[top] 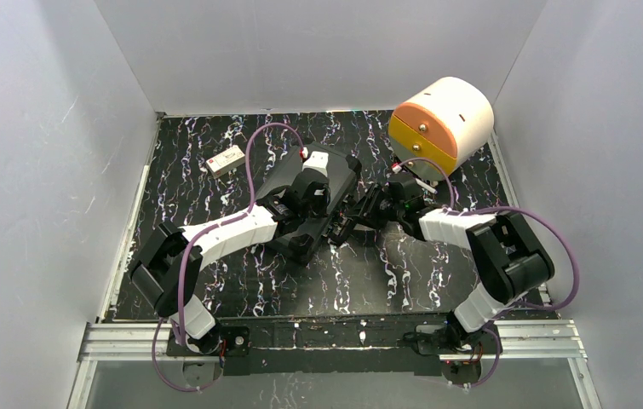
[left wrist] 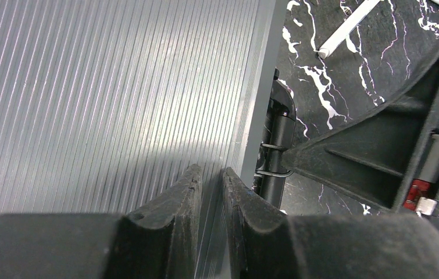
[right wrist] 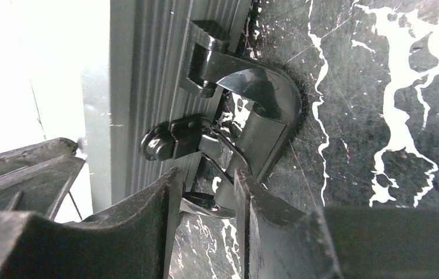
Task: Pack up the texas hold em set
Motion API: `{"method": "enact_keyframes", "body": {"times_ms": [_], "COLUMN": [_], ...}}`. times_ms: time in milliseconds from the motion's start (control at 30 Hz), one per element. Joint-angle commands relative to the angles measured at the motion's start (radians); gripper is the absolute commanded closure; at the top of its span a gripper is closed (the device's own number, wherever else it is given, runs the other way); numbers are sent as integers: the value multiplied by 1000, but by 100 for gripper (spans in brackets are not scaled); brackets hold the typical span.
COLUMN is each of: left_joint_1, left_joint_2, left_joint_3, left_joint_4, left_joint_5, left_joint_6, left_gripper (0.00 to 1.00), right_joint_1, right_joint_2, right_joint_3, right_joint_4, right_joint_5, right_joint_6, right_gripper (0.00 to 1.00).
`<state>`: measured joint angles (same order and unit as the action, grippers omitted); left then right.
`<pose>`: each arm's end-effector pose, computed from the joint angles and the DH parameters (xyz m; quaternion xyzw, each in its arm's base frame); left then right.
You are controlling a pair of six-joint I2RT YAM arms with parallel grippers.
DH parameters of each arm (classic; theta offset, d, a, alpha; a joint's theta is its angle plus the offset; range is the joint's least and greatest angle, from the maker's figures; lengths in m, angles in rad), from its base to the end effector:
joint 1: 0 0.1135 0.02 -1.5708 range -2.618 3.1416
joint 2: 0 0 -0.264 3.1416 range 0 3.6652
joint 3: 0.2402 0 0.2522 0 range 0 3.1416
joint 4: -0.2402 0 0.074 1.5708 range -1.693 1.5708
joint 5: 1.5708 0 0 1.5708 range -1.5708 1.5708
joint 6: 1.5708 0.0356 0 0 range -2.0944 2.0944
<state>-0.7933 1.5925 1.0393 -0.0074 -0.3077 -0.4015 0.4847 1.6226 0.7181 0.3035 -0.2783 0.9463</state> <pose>0.2582 -0.2469 0.2424 0.0956 0.8627 -0.1581 0.4708 0.2799 0.1585 0.1605 0.1375 0.8677 0.3954 0.2679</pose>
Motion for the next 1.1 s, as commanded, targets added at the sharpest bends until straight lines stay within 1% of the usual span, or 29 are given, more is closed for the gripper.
{"method": "enact_keyframes", "body": {"times_ms": [0,133,267,500,633,733,900,1067], "left_joint_1": [10,9,9,10,10,8,9,10], "left_joint_2": [57,61,61,54,53,53,53,58], "left_joint_3": [-81,-74,-72,-81,-87,-90,-94,-96], "left_joint_4": [-246,-250,-251,-251,-247,-247,-244,-240], "left_joint_5": [-10,-9,-3,-1,-7,-7,-14,-17], "left_joint_6": [3,4,0,-3,-4,-3,-1,0], "left_gripper": [81,82,83,84,85,85,85,85], "right_joint_1": [-5,-4,-5,-5,-4,-4,-5,-4], "right_joint_2": [-91,-76,-24,30,54,43,9,17], "right_joint_3": [12,3,9,19,26,15,4,10], "right_joint_4": [-45,-83,-68,50,99,147,167,178], "right_joint_5": [83,122,71,-41,-77,-94,-95,-105], "right_joint_6": [-41,-44,-39,-23,0,29,52,57], "right_gripper": [52,46,43,43,43,43,43,39]}}
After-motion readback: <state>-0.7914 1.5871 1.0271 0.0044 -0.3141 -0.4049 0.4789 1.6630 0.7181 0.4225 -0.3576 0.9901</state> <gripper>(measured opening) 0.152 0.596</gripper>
